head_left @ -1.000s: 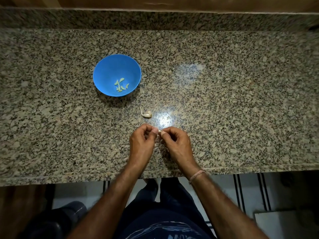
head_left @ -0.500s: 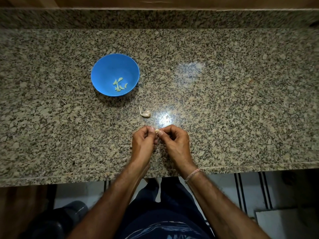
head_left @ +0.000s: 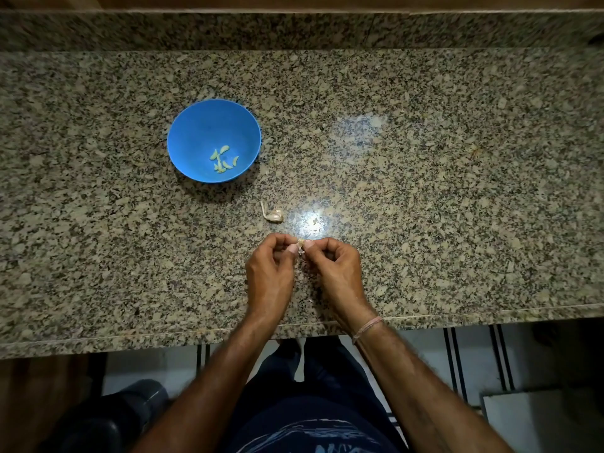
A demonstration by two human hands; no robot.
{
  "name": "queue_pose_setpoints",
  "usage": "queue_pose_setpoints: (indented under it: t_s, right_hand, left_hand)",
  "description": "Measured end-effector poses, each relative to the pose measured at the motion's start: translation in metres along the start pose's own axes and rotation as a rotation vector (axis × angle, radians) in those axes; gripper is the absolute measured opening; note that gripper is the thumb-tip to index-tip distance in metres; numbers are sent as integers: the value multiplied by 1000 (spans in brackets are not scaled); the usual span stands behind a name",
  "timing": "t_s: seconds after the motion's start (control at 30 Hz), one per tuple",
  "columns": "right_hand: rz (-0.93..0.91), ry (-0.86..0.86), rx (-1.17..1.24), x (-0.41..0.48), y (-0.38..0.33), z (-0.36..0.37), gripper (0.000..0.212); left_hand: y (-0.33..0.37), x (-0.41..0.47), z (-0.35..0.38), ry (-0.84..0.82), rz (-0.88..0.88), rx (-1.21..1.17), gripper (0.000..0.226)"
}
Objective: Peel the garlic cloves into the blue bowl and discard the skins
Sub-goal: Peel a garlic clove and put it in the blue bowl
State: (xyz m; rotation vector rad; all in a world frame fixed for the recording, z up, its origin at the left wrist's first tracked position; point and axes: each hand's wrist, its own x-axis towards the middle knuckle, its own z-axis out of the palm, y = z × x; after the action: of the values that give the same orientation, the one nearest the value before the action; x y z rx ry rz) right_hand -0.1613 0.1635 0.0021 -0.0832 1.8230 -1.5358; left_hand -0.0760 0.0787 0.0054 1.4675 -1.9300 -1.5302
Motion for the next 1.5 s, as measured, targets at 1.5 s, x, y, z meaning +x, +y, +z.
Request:
queue_pose_setpoints:
  t_s: [1.5]
  right_hand:
    - [-21, -188, -122, 9, -5, -14, 11]
  left_hand:
    - [-5, 11, -12, -120, -128, -187, 8]
